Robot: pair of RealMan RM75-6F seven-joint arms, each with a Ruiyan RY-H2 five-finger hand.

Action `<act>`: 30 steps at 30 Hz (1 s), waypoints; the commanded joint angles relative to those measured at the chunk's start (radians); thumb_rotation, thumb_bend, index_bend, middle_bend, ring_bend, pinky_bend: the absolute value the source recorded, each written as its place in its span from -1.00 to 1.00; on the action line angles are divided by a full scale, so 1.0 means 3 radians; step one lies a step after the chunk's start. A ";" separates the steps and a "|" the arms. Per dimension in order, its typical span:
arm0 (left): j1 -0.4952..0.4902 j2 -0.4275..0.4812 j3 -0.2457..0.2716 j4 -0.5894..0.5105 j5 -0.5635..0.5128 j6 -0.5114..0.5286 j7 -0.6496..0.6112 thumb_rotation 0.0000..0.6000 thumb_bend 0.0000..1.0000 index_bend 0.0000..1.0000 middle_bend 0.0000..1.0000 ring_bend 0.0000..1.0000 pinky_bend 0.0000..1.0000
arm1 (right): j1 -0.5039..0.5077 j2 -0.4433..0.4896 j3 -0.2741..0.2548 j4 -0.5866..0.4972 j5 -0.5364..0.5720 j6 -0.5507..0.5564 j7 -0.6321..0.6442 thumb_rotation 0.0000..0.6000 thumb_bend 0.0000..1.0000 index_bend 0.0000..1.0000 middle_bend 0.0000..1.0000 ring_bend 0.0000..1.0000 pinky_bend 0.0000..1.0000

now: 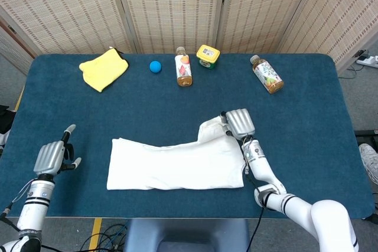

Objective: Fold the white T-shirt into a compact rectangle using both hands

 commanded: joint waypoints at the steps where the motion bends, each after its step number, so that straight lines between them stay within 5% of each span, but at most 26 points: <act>1: 0.0007 0.0002 -0.0001 0.0003 0.0000 0.0001 -0.0006 1.00 -0.37 -1.00 0.44 0.29 0.83 | 0.0043 -0.0032 0.0039 0.0056 0.0058 -0.0044 -0.0025 1.00 -0.10 -0.06 0.81 0.92 1.00; 6: 0.0024 0.0014 -0.0002 0.0002 0.0003 0.0001 -0.0012 1.00 -0.37 -1.00 0.44 0.29 0.83 | 0.0092 -0.0024 0.0106 0.0074 0.0143 -0.0058 -0.0075 1.00 -0.13 -0.42 0.78 0.92 1.00; 13: 0.0039 0.0026 -0.0003 -0.0018 0.0015 0.0003 -0.0017 1.00 -0.37 -1.00 0.44 0.29 0.83 | 0.0152 0.0054 0.0192 0.0011 0.0302 -0.0153 -0.0208 1.00 -0.15 -0.52 0.76 0.92 1.00; 21: 0.0047 0.0023 -0.0002 -0.0026 0.0007 -0.0015 -0.0013 1.00 -0.37 -1.00 0.44 0.29 0.83 | 0.0236 0.0137 0.0212 -0.0113 0.0610 -0.0520 -0.0509 1.00 -0.41 -0.62 0.76 0.92 1.00; 30: 0.0063 0.0029 -0.0011 -0.0034 -0.0001 -0.0004 -0.0011 1.00 -0.37 -1.00 0.44 0.29 0.83 | 0.0421 0.0190 0.0239 -0.0185 0.1162 -0.0920 -0.1028 1.00 -0.29 -0.63 0.76 0.92 1.00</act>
